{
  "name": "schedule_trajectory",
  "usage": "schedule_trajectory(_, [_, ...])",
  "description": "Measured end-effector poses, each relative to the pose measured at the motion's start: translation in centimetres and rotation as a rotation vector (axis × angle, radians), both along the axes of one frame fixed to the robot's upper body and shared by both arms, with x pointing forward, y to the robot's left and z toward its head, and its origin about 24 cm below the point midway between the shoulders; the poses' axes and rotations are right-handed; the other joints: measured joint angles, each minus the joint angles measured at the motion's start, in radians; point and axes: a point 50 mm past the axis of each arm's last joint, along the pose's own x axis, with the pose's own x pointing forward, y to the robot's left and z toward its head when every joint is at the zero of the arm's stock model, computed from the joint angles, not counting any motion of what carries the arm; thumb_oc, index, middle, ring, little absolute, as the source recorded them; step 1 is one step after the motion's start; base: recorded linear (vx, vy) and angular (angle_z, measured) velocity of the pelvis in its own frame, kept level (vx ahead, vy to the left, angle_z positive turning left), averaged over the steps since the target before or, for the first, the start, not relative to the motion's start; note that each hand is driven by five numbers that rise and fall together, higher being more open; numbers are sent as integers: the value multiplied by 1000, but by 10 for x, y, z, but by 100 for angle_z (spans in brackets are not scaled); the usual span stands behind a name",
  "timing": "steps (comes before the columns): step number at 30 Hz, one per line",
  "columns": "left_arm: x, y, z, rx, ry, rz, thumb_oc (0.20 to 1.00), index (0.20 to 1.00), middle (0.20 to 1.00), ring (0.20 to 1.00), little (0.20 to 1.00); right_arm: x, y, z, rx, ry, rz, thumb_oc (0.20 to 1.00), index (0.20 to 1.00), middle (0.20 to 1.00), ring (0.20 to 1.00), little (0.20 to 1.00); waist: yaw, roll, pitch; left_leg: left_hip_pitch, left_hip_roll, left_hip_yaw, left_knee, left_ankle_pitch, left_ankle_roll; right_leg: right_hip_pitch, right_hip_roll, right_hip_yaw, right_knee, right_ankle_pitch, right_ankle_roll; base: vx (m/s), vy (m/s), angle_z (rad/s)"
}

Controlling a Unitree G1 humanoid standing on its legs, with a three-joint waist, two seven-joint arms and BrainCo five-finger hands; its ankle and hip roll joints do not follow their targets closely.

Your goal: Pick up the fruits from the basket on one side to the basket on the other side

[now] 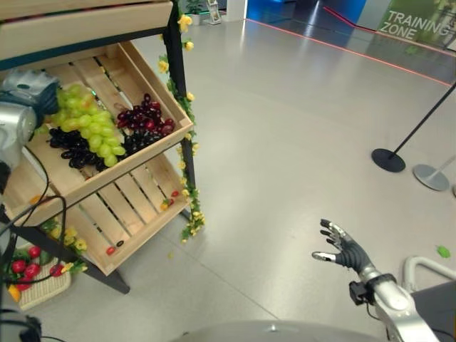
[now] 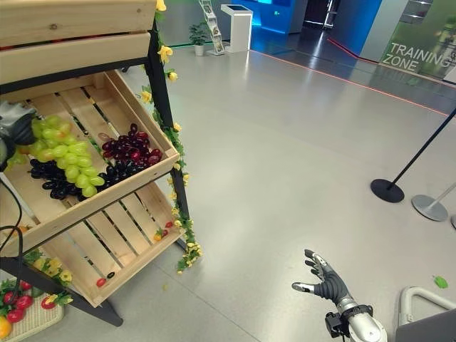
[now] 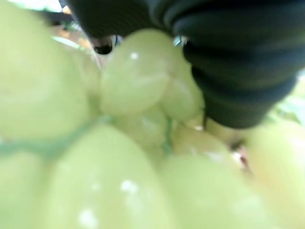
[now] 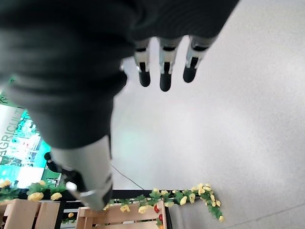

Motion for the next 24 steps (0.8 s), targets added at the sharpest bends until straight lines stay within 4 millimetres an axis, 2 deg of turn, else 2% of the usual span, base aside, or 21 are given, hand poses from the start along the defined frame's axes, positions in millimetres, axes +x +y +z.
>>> schedule_trajectory(9, [-4, -17, 9, -12, -70, -69, 1000, 1000, 1000, 1000, 1000, -2, -10, 3, -20, -6, -41, 1000, 1000, 1000, 1000, 1000, 6, 2, 2, 0, 0, -11, 0, 1, -2, 13, 3, -15, -12, 0, 0, -3, -3, 4])
schedule_trajectory(16, [-8, -16, 11, -44, -105, -59, 1000, 1000, 1000, 1000, 1000, -4, -9, 0, -11, 18, -44, 1000, 1000, 1000, 1000, 1000, 23, 2, 2, -1, 0, -14, 0, 2, -3, 13, 4, -16, -15, 0, 0, -5, 0, 0])
schedule_trajectory(24, [-15, -6, 17, -53, -103, -29, 1000, 1000, 1000, 1000, 1000, -4, -7, -2, 4, 25, -48, 1000, 1000, 1000, 1000, 1000, 32, -3, 3, -3, -1, -23, 0, 2, -4, 18, 4, -21, -19, 0, 0, -10, -3, 3])
